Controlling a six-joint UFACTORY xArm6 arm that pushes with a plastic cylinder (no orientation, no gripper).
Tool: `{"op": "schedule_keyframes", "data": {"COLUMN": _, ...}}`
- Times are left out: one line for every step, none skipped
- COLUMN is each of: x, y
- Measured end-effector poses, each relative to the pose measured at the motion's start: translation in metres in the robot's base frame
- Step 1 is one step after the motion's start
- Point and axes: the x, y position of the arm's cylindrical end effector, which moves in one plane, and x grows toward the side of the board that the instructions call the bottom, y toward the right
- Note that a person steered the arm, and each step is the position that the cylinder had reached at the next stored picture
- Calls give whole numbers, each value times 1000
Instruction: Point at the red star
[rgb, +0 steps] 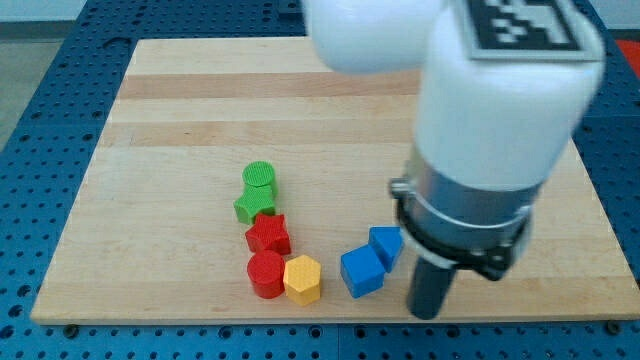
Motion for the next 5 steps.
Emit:
{"op": "schedule_keyframes", "data": {"x": -7, "y": 63}}
{"op": "schedule_keyframes", "data": {"x": -51, "y": 111}}
{"op": "schedule_keyframes", "data": {"x": -126, "y": 113}}
{"op": "schedule_keyframes", "data": {"x": -189, "y": 58}}
{"op": "schedule_keyframes", "data": {"x": -197, "y": -38}}
